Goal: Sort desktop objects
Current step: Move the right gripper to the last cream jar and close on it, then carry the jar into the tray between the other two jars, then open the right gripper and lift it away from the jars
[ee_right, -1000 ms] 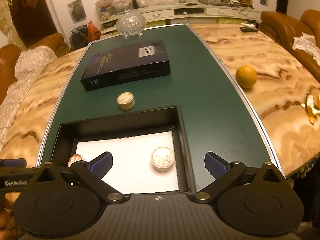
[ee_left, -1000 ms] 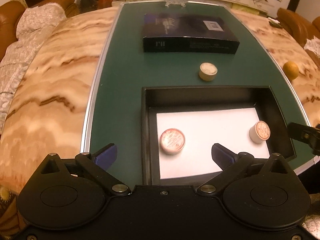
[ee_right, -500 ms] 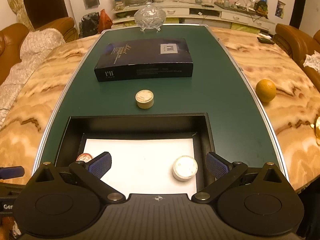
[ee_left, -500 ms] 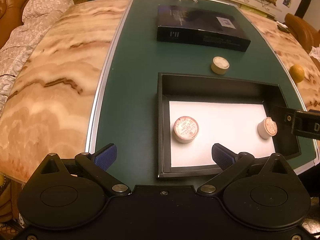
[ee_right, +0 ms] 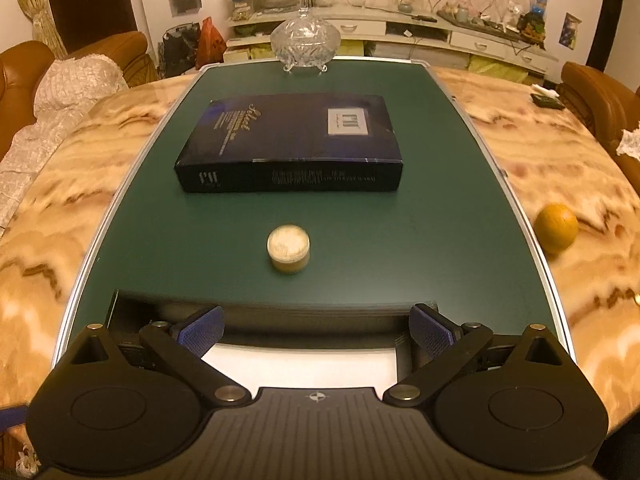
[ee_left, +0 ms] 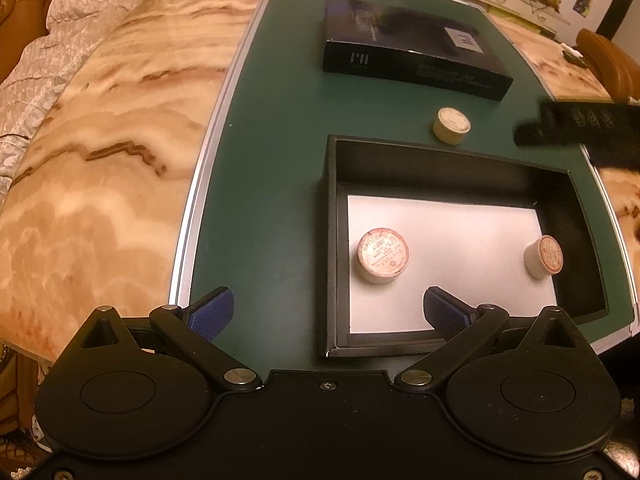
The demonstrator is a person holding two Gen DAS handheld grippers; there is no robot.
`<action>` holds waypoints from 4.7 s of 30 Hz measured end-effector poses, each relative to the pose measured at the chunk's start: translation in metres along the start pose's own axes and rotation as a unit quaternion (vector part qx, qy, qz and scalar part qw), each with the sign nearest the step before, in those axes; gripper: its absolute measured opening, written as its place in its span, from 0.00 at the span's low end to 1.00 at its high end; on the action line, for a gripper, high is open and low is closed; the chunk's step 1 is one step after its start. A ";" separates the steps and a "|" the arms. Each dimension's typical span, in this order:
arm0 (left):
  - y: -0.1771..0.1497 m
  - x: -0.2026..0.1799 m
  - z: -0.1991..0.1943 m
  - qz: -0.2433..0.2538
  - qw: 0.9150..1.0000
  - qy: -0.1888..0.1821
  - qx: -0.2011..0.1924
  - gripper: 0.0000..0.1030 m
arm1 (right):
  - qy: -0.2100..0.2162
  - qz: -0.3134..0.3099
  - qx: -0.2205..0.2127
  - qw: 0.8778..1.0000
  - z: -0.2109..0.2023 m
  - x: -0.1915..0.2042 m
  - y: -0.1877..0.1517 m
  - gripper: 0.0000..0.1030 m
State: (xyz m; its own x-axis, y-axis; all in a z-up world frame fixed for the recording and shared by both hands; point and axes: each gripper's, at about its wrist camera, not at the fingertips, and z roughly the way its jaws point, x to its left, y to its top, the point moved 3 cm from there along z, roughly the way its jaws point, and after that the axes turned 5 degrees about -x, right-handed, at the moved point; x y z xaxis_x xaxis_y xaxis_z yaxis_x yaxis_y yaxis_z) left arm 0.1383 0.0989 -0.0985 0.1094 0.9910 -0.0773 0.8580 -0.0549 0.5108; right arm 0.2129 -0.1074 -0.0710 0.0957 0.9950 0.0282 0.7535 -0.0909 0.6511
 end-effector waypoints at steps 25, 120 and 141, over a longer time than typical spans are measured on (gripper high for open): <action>-0.001 0.001 0.008 0.007 1.000 0.013 0.014 1.00 | -0.007 -0.011 0.076 0.997 0.133 0.027 0.030 0.74; -0.025 -0.004 -0.049 0.007 1.000 0.007 -0.010 1.00 | 0.016 0.026 0.036 0.999 -0.075 0.000 -0.098 0.99; -0.067 -0.013 -0.081 0.020 1.000 0.018 -0.002 1.00 | -0.003 0.045 0.009 0.999 -0.154 -0.009 -0.140 1.00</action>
State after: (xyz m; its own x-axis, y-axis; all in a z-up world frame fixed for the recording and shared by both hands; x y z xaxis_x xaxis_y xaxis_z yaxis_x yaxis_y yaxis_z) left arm 0.0386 0.1000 -0.0628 0.1251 0.9918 -0.0258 0.8516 -0.0940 0.5157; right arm 0.0070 -0.0973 -0.0457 0.1673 0.9825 0.0815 0.7531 -0.1807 0.6326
